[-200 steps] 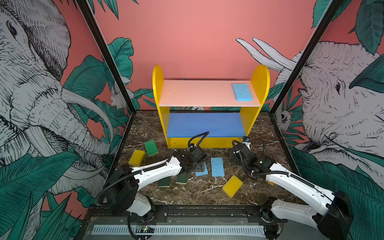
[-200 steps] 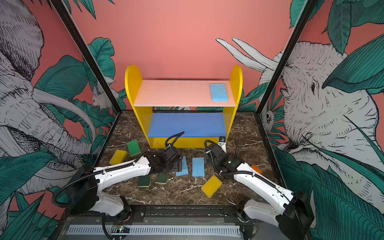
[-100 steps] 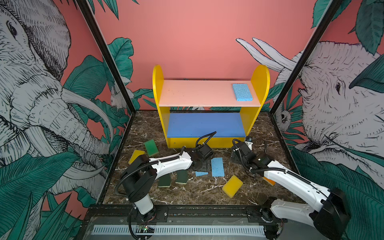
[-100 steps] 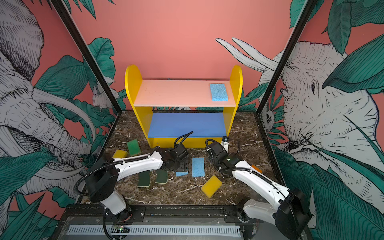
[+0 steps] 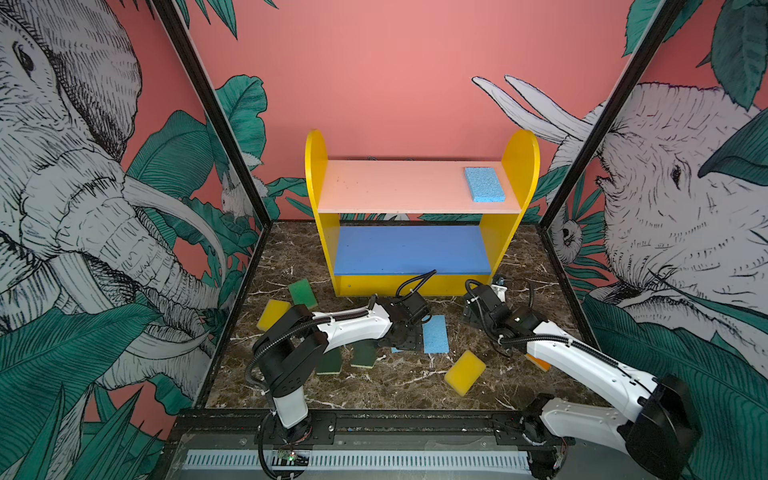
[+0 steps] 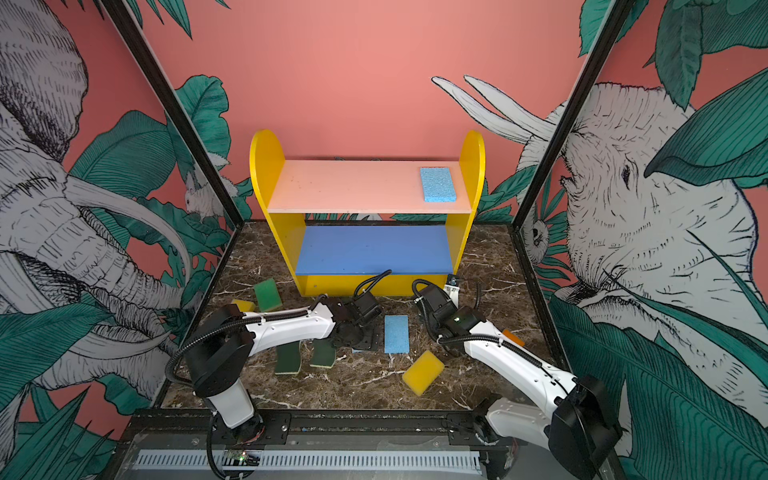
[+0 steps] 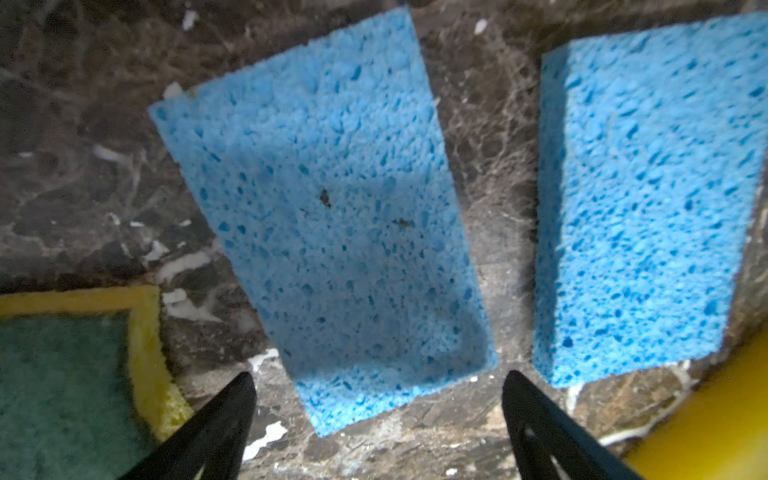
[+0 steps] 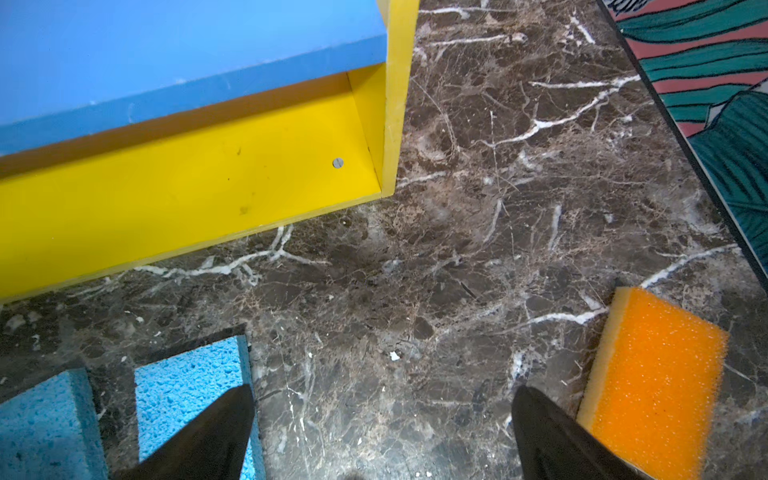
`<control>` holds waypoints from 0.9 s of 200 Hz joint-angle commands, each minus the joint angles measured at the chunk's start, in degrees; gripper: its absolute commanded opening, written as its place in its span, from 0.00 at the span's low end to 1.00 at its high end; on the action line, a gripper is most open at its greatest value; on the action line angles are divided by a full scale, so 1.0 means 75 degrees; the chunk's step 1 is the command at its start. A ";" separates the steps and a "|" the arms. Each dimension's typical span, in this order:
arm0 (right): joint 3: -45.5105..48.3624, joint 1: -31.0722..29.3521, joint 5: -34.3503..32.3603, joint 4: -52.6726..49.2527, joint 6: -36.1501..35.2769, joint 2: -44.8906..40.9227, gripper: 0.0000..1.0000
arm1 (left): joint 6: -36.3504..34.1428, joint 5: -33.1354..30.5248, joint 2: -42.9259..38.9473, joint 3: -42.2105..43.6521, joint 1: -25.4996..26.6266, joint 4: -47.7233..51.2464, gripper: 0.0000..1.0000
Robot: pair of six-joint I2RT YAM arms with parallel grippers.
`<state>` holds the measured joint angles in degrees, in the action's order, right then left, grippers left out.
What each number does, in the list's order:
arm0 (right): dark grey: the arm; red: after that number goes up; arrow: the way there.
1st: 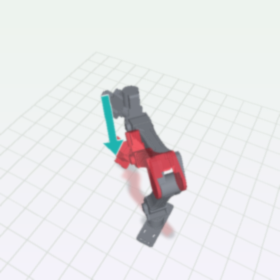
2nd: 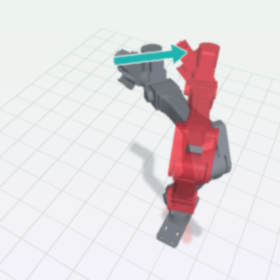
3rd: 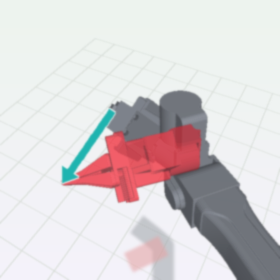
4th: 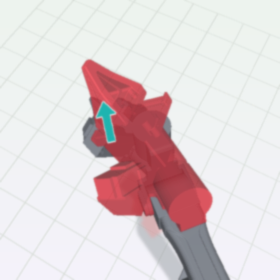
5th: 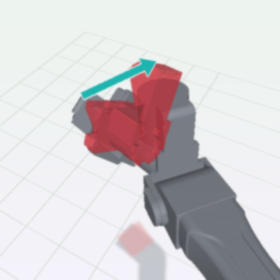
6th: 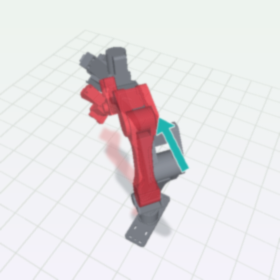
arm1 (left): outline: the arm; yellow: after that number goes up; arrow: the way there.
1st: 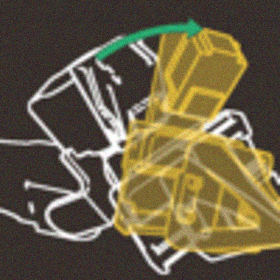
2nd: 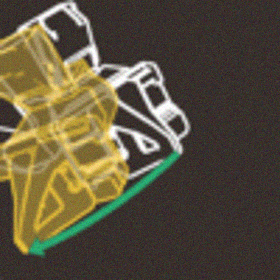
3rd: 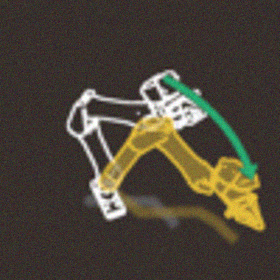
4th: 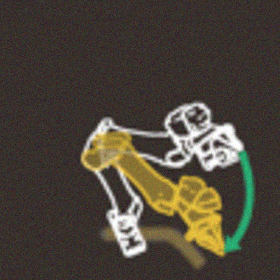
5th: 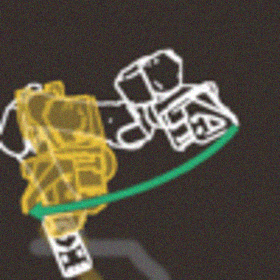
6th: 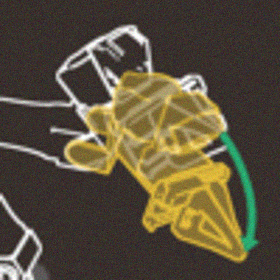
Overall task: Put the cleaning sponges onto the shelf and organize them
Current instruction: 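Move the left gripper over a light-blue sponge while the right gripper hovers, then lower the left gripper and close it on the light-blue sponge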
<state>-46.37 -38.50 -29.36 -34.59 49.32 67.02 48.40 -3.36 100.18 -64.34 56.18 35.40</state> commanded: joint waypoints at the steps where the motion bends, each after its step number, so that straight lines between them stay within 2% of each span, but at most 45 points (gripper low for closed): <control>1: 0.0087 0.0048 0.0090 0.0290 -0.0075 0.0036 0.99 | 0.0166 0.0259 0.0250 -0.0274 0.0049 0.0037 0.95; 59: 0.0054 0.0081 0.0300 0.0673 -0.0318 0.0219 0.99 | 0.0426 0.0193 0.0783 -0.0728 0.0044 0.0726 0.96; 118: 0.0030 0.0078 0.0546 0.0742 -0.0330 0.0392 0.99 | 0.0694 -0.0386 0.0775 -0.0812 0.0021 0.1464 0.92; 163: 0.0077 0.0094 0.0575 0.0812 -0.0364 0.0364 0.99 | 0.0502 -0.0464 0.0658 -0.0612 -0.0073 0.1425 0.85; 180: 0.0077 0.0094 0.0575 0.0815 -0.0388 0.0389 0.99 | 0.0265 -0.0438 0.0582 -0.0453 -0.0085 0.1023 0.85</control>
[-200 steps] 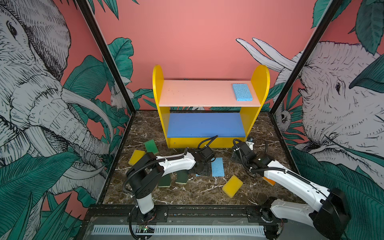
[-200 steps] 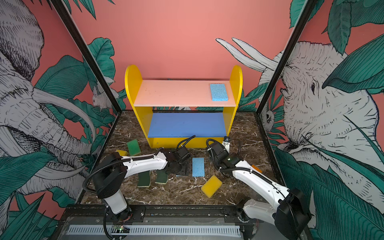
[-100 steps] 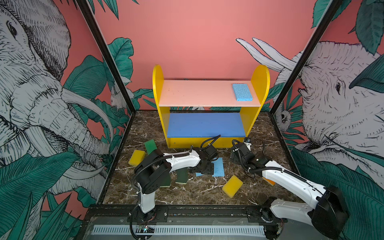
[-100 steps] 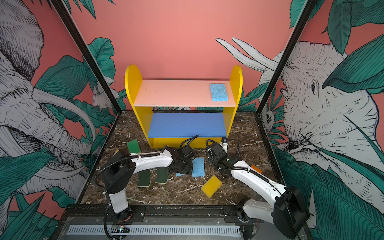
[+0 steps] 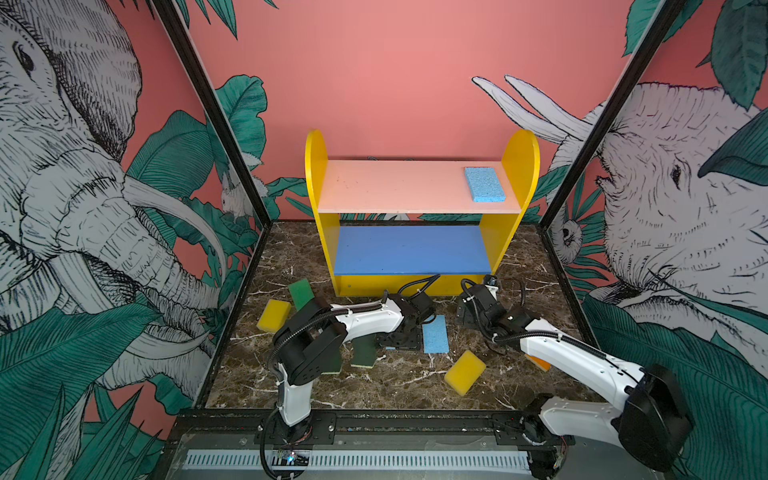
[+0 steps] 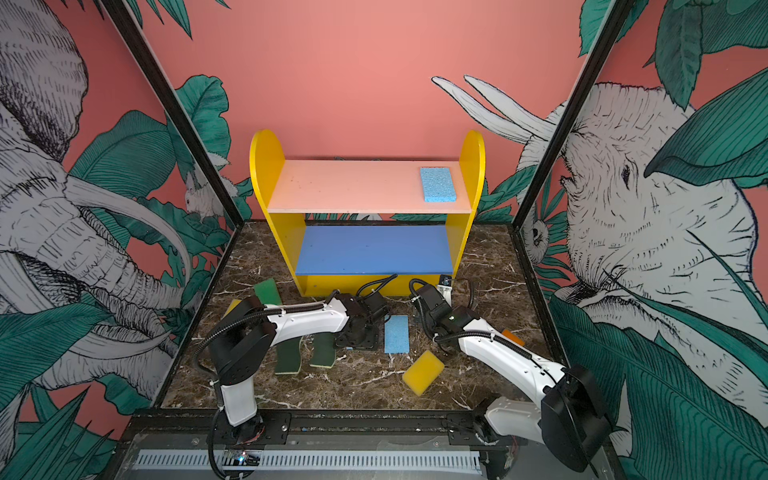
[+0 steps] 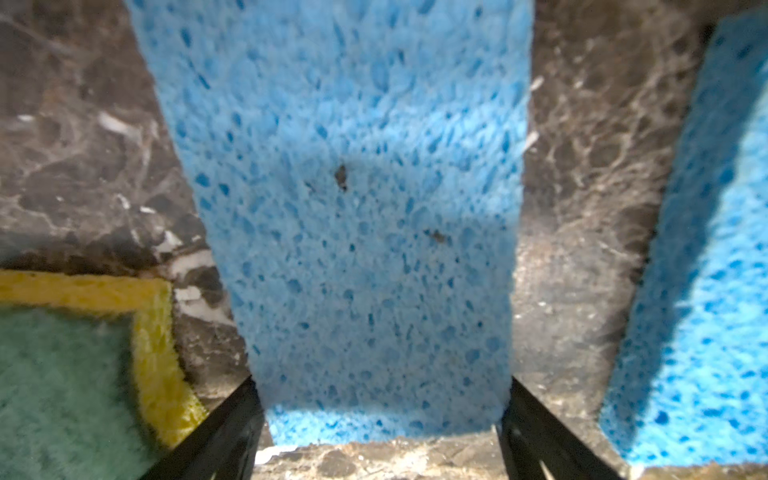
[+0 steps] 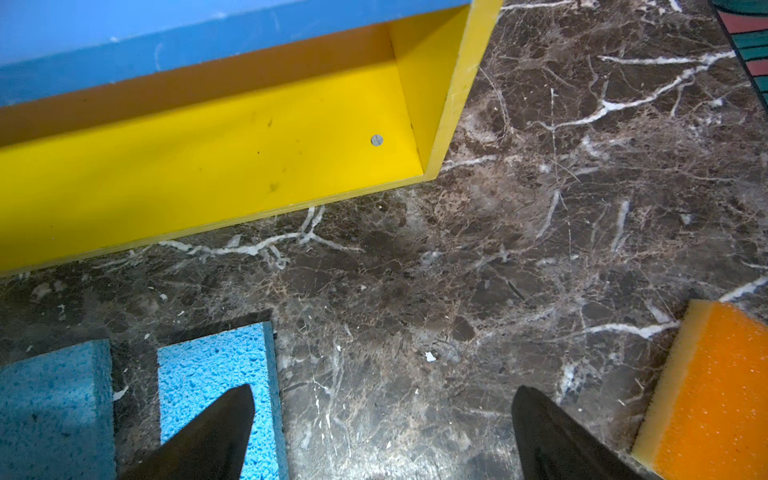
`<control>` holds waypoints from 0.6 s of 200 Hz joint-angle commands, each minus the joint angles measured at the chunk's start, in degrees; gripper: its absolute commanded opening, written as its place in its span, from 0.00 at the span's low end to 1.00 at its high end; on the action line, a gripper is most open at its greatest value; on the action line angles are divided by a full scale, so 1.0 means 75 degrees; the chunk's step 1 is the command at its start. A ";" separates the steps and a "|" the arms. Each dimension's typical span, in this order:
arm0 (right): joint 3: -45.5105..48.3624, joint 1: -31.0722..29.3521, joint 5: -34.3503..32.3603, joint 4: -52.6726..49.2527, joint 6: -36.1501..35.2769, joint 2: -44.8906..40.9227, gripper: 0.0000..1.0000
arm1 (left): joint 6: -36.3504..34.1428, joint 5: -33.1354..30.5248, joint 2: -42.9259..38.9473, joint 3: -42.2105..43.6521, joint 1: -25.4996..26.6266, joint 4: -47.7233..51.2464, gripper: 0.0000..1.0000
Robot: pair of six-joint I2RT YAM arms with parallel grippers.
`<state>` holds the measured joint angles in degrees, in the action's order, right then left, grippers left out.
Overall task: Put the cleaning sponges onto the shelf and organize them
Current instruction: 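Lower the left gripper and close it on the light-blue sponge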
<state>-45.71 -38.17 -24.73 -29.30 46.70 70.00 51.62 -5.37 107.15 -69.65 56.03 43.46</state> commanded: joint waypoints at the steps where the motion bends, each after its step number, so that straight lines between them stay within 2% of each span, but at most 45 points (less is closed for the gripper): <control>1: -0.0004 0.0051 -0.0042 0.0104 -0.0038 -0.0006 0.99 | -0.0177 -0.0167 -0.0357 0.0265 -0.0064 -0.0082 0.85; 46: 0.0014 0.0051 0.0004 0.0088 -0.0027 0.0024 0.99 | -0.0454 0.0034 -0.0127 0.0225 -0.0169 -0.0297 0.87; 78: 0.0003 0.0057 0.0050 0.0086 -0.0004 0.0016 0.99 | -0.0582 -0.0079 -0.0046 0.0156 -0.0177 -0.0065 0.78; 120: -0.0013 0.0056 0.0121 0.0086 -0.0038 0.0048 0.99 | -0.0655 -0.0407 -0.0660 0.0600 -0.0182 -0.0016 0.71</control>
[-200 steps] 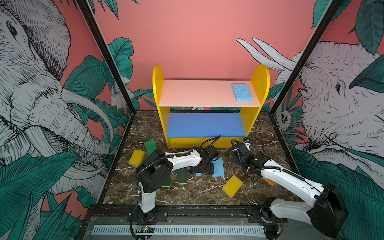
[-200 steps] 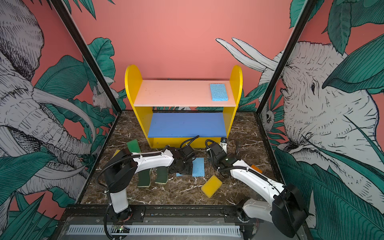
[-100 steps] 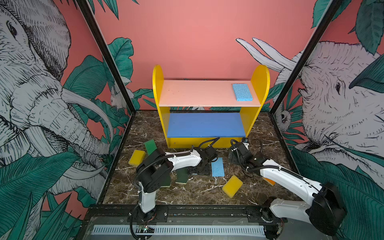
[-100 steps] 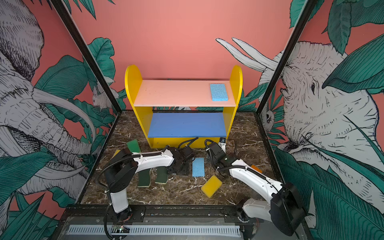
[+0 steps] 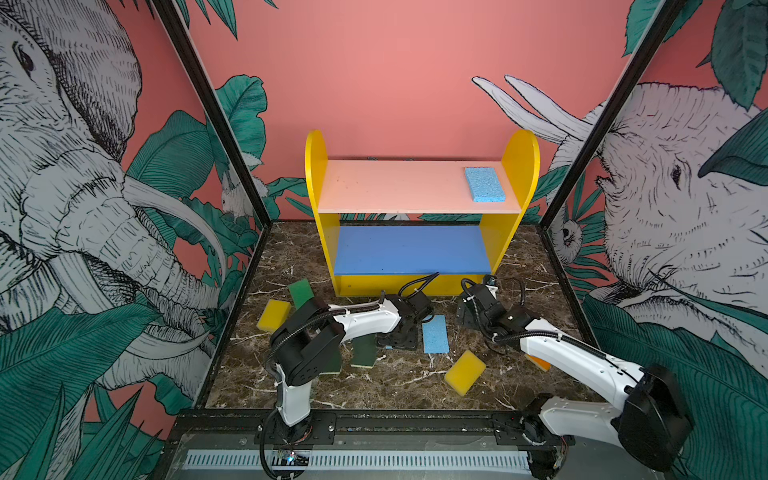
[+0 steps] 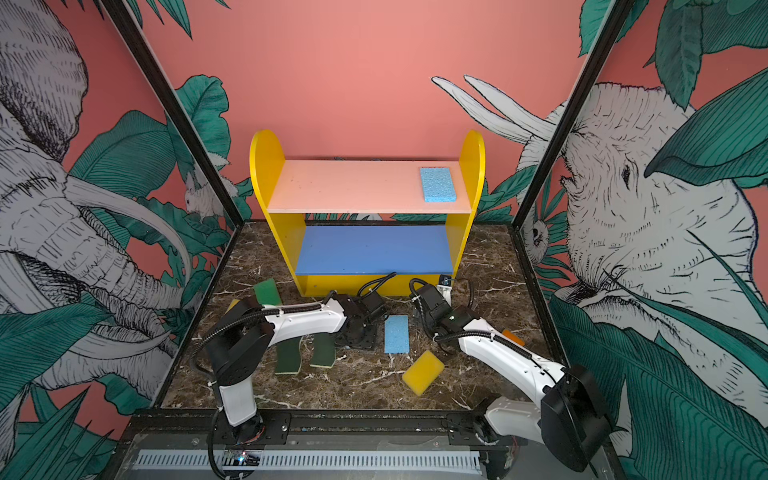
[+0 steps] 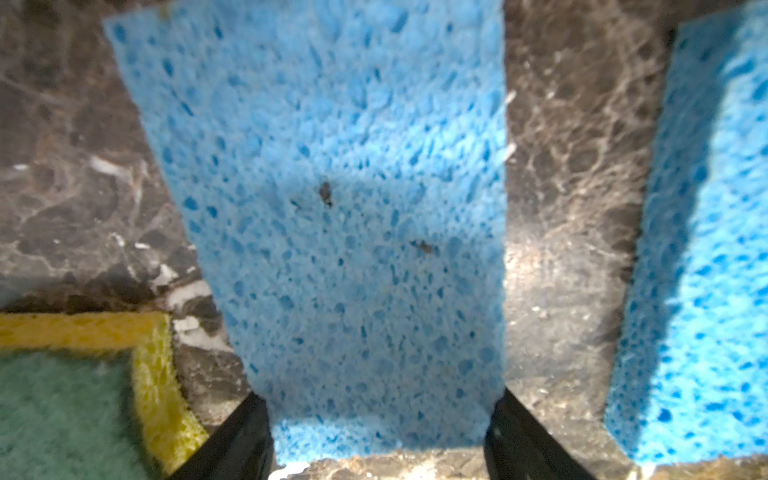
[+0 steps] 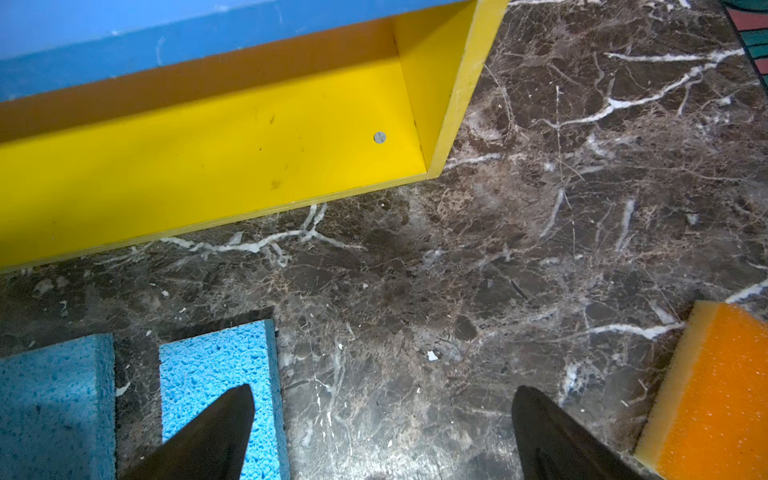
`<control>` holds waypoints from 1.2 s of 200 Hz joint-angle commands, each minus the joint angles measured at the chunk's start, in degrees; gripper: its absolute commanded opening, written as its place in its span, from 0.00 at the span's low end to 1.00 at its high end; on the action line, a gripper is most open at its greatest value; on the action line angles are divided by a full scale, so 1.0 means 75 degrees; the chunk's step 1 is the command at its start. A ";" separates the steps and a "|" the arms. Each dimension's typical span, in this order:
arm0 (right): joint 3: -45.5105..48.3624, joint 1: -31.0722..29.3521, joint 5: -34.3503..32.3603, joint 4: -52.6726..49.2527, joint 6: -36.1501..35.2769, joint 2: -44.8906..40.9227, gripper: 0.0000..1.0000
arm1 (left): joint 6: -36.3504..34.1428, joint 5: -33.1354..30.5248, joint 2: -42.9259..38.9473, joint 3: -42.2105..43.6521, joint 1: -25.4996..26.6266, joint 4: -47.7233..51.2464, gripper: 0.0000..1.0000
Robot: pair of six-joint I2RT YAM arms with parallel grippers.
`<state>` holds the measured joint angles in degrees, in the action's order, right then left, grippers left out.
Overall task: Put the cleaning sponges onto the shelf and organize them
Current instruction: 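Lower the left gripper and close it on the light-blue sponge, then lift the light-blue sponge with the left gripper up toward the pink top shelf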
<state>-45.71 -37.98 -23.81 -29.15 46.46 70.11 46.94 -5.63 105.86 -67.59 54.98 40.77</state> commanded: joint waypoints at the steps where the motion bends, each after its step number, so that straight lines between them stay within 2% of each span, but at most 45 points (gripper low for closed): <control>1: -0.0018 0.0027 -0.0001 0.0066 -0.0006 0.0030 0.99 | -0.0028 -0.0373 -0.0511 0.0333 -0.0036 0.0348 0.71; 60: -0.0092 0.0036 0.0107 0.0131 -0.0131 0.0092 0.99 | -0.0910 -0.0532 -0.1931 0.0226 -0.0008 0.1262 0.67; 119: -0.0446 0.0037 0.0585 0.0126 -0.0334 0.0439 0.99 | -0.1855 -0.0946 -0.3442 -0.0536 0.0169 0.2529 0.66; 165: -0.0396 0.0036 0.0677 0.0357 -0.0191 0.0287 0.99 | -0.2539 -0.1670 -0.3929 -0.2257 0.0421 0.3556 0.65; 198: -0.0467 0.0034 0.0603 0.0174 -0.0229 0.0225 0.99 | -0.3292 -0.1522 -0.4168 -0.2727 0.0427 0.3669 0.65; 240: -0.0500 0.0039 0.0823 0.0413 -0.0194 0.0395 0.99 | -0.3726 -0.1600 -0.4661 -0.3240 0.0427 0.3673 0.65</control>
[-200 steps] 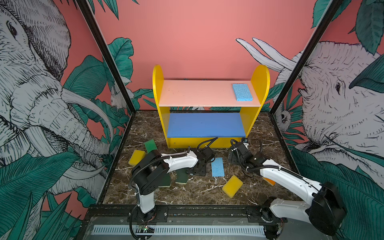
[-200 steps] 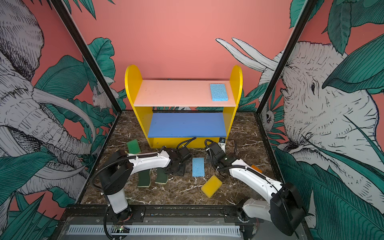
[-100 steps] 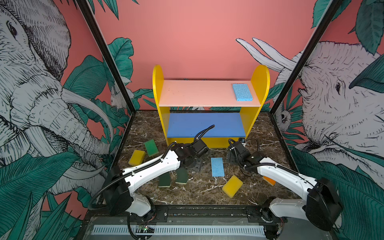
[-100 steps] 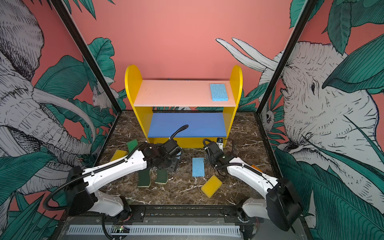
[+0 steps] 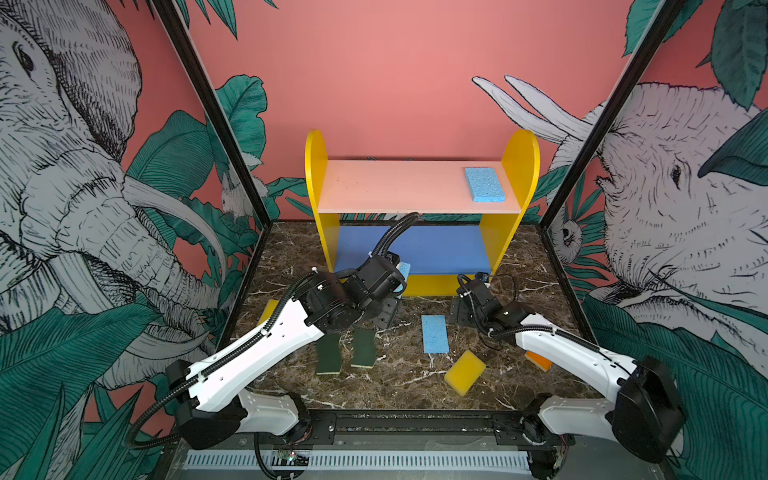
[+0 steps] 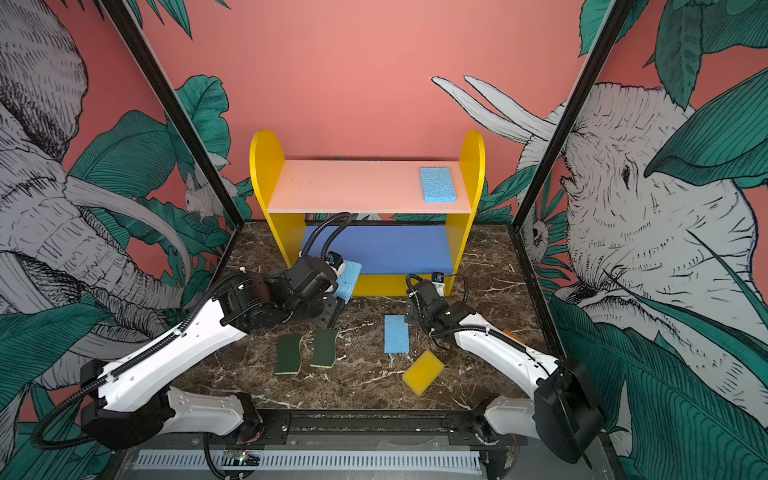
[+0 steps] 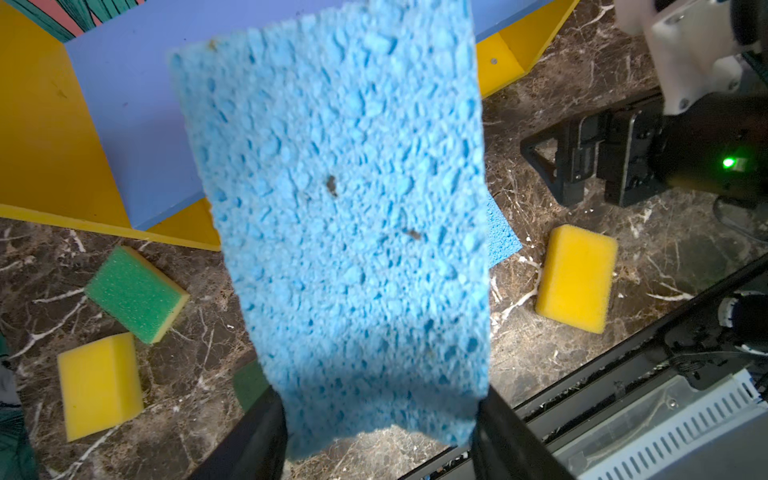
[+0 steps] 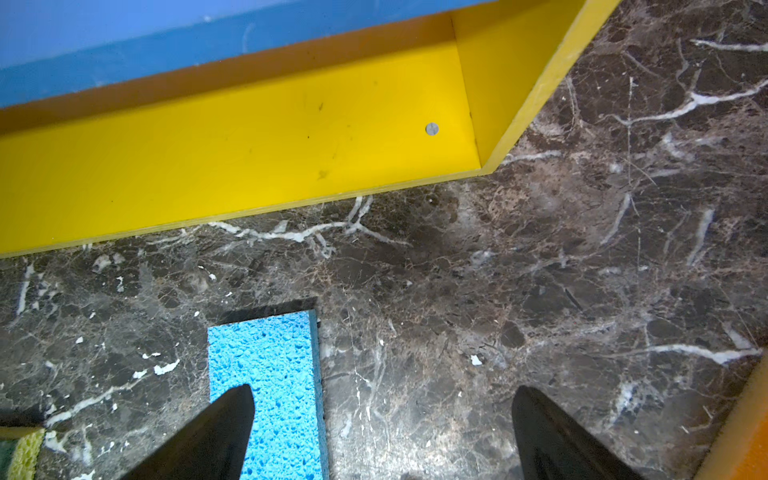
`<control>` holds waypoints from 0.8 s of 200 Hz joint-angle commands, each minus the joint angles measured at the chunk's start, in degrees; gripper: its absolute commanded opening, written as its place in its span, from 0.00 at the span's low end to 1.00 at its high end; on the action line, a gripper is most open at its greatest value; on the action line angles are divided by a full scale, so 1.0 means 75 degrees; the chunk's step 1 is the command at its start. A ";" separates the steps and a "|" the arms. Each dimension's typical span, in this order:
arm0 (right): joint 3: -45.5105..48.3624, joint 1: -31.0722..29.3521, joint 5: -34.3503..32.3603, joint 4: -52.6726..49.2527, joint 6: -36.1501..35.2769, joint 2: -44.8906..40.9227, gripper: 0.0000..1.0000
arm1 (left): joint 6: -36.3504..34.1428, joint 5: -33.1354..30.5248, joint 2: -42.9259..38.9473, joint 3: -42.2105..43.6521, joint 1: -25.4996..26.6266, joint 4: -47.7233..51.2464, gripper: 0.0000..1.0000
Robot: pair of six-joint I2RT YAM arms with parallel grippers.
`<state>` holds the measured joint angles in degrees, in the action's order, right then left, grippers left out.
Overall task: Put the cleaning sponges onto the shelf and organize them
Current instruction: 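Lift the light-blue sponge with the left gripper up toward the pink top shelf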
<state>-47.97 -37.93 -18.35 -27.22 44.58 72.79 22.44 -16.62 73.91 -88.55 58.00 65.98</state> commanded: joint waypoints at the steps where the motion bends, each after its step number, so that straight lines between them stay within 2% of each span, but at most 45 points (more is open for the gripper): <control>1: -0.0201 0.0032 0.0099 0.0153 0.0056 0.0046 0.99 | -0.0477 -0.0131 -0.0410 -0.0466 0.0025 0.0317 0.65; 73: -0.0475 0.0028 0.0209 0.0138 -0.0072 0.0187 0.99 | -0.1183 -0.0304 -0.0553 -0.1922 0.0023 0.0141 0.66; 125: -0.0202 -0.0130 0.0132 0.0362 -0.0369 -0.0360 0.96 | -0.1686 -0.1304 -0.0466 -0.2782 0.0025 -0.0171 0.69; 160: 0.0110 -0.0239 -0.0055 0.0619 -0.0746 -0.0841 0.97 | -0.2292 -0.1996 0.0284 -0.4301 0.0003 0.0015 0.70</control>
<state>-48.58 -39.09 -16.97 -24.91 41.60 68.88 9.61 -26.02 72.79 -113.89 58.04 65.91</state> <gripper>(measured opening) 0.960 0.700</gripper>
